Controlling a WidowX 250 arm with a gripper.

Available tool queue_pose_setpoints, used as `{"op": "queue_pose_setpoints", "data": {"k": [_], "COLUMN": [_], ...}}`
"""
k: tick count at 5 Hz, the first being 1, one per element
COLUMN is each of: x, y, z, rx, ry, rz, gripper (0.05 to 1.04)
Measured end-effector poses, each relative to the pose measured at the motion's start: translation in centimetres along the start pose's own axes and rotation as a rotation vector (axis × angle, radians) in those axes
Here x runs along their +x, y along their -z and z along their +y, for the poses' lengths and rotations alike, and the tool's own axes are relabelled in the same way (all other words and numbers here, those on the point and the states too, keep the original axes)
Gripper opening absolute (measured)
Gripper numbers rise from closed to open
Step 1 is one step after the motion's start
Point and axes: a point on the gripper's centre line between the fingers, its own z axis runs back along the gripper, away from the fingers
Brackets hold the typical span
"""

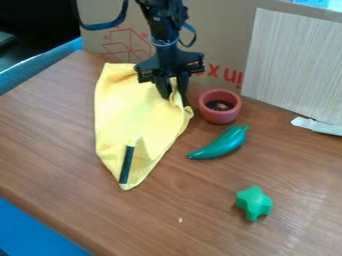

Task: Fold the cloth from bottom left to top right to cover the white figure

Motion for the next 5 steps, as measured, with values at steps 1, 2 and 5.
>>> {"op": "queue_pose_setpoints", "data": {"k": [1,2,5], "x": [-0.5,0.2,1.3], "y": [0.2,-2.5,-10.1], "z": [0.7,0.6,3.8], "rx": [-0.011,-0.066,-0.255], "ry": [-0.002,-0.001,0.051], "rz": [0.035,0.025,0.015], "gripper": [0.814,1.003,1.0]}}
